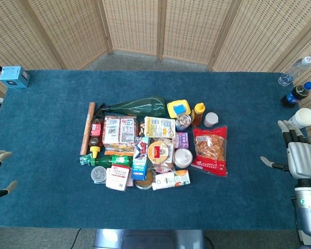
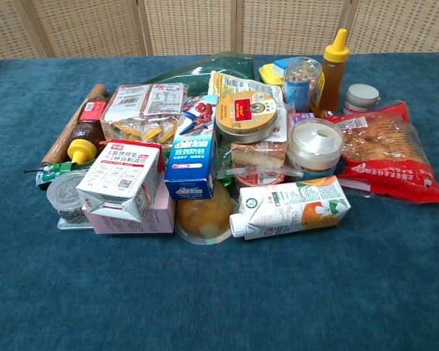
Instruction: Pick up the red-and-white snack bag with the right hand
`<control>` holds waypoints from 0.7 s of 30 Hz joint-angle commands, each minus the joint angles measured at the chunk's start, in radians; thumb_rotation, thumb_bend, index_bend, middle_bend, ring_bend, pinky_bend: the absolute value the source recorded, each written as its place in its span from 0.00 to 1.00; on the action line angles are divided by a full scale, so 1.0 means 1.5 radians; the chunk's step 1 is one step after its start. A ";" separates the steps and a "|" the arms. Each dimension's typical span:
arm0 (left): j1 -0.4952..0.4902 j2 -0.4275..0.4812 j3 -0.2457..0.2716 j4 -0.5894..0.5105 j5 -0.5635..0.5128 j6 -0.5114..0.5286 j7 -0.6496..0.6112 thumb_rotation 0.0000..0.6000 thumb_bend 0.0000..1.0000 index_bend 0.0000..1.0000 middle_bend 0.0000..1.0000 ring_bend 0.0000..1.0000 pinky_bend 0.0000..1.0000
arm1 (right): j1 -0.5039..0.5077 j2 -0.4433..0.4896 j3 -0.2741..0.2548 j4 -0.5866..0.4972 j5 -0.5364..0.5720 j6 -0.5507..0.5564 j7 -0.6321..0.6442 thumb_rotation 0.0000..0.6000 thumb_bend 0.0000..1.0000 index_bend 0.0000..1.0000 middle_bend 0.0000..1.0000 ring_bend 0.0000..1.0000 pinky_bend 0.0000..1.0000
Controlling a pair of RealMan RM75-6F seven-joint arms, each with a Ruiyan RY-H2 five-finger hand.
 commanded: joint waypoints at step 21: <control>0.004 0.013 0.001 -0.009 0.026 0.017 -0.030 1.00 0.00 0.20 0.27 0.21 0.00 | 0.058 0.046 -0.030 -0.062 -0.054 -0.164 0.155 0.71 0.03 0.00 0.00 0.00 0.24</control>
